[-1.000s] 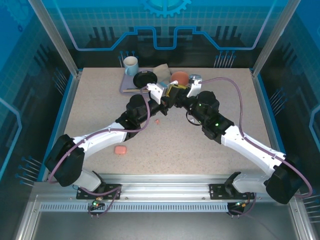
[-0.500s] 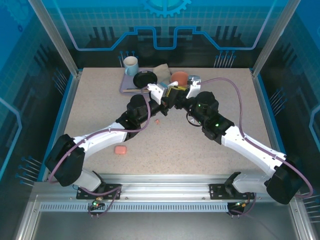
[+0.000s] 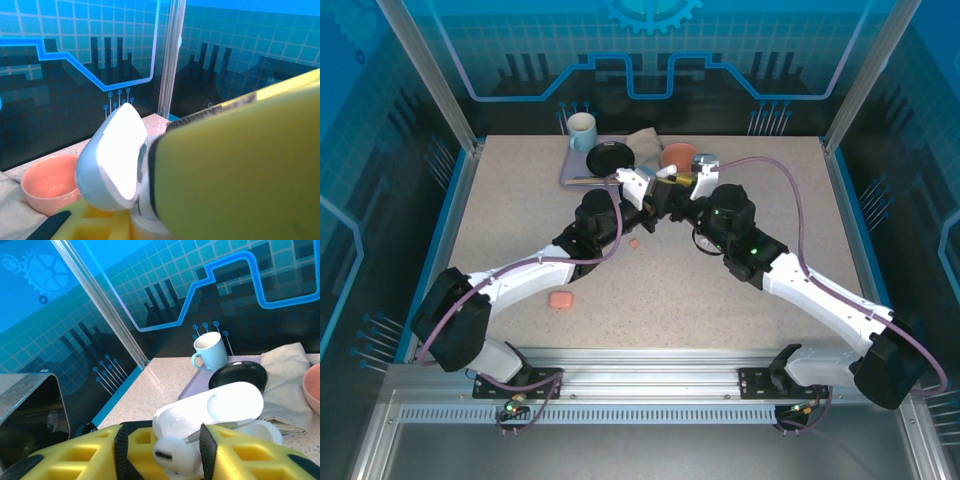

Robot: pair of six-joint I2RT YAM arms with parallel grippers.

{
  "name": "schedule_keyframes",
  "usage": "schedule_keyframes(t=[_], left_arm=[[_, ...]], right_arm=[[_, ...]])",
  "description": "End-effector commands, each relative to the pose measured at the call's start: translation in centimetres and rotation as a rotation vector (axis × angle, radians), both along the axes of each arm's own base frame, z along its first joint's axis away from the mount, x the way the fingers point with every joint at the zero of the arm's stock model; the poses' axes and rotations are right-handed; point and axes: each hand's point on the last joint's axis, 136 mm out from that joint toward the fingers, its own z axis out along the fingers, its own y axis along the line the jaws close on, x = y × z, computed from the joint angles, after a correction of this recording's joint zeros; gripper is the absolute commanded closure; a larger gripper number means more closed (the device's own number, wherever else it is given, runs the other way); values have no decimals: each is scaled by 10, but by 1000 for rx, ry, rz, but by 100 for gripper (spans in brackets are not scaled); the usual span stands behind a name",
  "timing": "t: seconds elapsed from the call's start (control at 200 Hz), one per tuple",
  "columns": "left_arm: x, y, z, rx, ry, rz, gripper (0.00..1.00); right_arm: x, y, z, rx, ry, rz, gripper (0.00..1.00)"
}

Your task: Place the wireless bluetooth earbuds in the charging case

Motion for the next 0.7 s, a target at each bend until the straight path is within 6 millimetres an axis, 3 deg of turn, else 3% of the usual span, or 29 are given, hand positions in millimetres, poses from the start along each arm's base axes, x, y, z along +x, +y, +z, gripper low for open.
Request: schedule_keyframes(t=[0.0, 0.39, 0.695], left_arm=[[-2, -1, 30, -75, -68, 2, 100], [-8, 0, 19, -65, -58, -16, 100], [-13, 0, 11, -55, -47, -33, 100]], right_arm=[[-5, 1, 1, -9, 39, 9, 52], [5, -9, 17, 63, 89, -14, 36], [10, -18, 22, 150, 127, -12, 30]])
